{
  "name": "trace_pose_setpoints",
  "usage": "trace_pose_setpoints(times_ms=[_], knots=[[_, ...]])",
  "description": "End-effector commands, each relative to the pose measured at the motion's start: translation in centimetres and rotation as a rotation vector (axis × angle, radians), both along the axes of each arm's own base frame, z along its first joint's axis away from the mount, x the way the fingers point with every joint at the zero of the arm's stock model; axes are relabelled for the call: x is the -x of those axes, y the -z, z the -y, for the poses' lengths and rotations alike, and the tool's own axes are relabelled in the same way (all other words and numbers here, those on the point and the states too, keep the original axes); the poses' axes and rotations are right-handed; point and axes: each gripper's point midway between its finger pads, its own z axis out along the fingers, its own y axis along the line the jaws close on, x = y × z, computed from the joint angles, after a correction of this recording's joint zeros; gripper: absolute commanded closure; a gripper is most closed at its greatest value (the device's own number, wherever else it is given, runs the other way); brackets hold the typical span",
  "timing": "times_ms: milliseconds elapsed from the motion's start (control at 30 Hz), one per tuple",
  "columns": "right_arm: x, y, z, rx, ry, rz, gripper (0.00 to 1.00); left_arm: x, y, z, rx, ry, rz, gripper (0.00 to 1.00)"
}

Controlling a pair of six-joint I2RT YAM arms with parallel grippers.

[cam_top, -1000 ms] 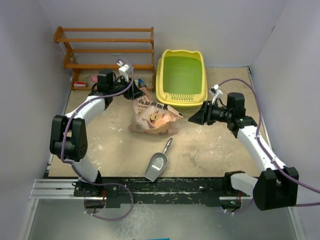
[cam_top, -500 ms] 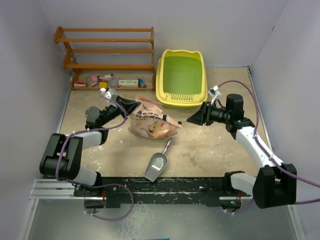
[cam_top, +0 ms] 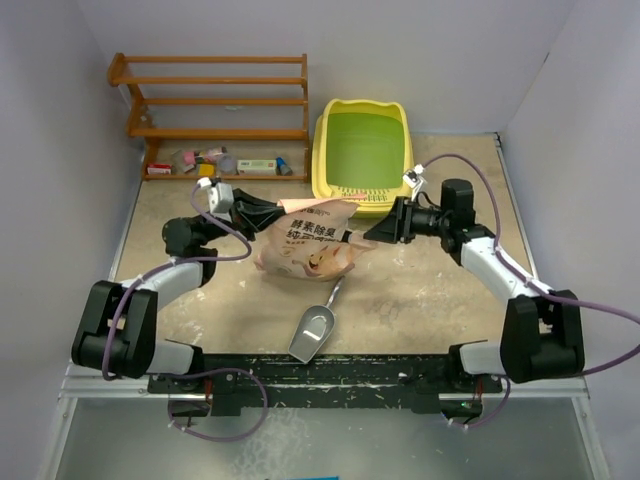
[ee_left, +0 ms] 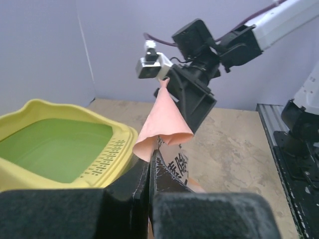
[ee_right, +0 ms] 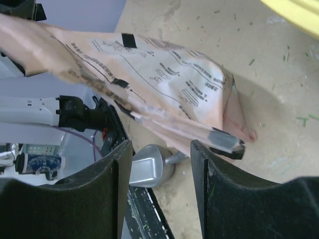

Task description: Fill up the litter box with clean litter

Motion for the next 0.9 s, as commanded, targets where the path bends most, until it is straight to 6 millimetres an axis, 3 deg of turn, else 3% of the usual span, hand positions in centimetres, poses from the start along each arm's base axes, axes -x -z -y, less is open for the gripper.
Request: trace_pose_setpoints(times_ms=[0, 200, 500, 767, 833, 867], knots=[[-1.0, -4.3, -2.3, -0.088, -0.11, 0.162, 0.47, 3.2, -7.1, -0.3, 0.068, 0.024, 0.312, 1.0], [-2.5, -5.5, -4.1, -0.096, -0.166, 0.282, 0.48, 2.8, -6.0, -0.4, 0.062, 0.008, 0.296, 1.0], [-1.8, -6.5, -5.6, -0.082, -0.238, 0.404, 0.49, 2.2, -5.0, -0.2, 0.045, 0.012, 0.277, 1.0], [0.0, -7.0, -7.8, -0.147, -0.357, 0.421, 0.49, 1.2, -4.7, -0.1, 0.046, 0.005, 0.262, 1.0], [0.5, -6.7, -8.6, -0.153, -0.387, 0.412, 0.54, 0.8, -4.6, 0.0, 0.045, 0.005, 0.257, 1.0], [0.7, -6.6, -9.0, -0.153, -0.399, 0.408, 0.62, 0.5, -4.5, 0.0, 0.046, 0.002, 0.249, 1.0]])
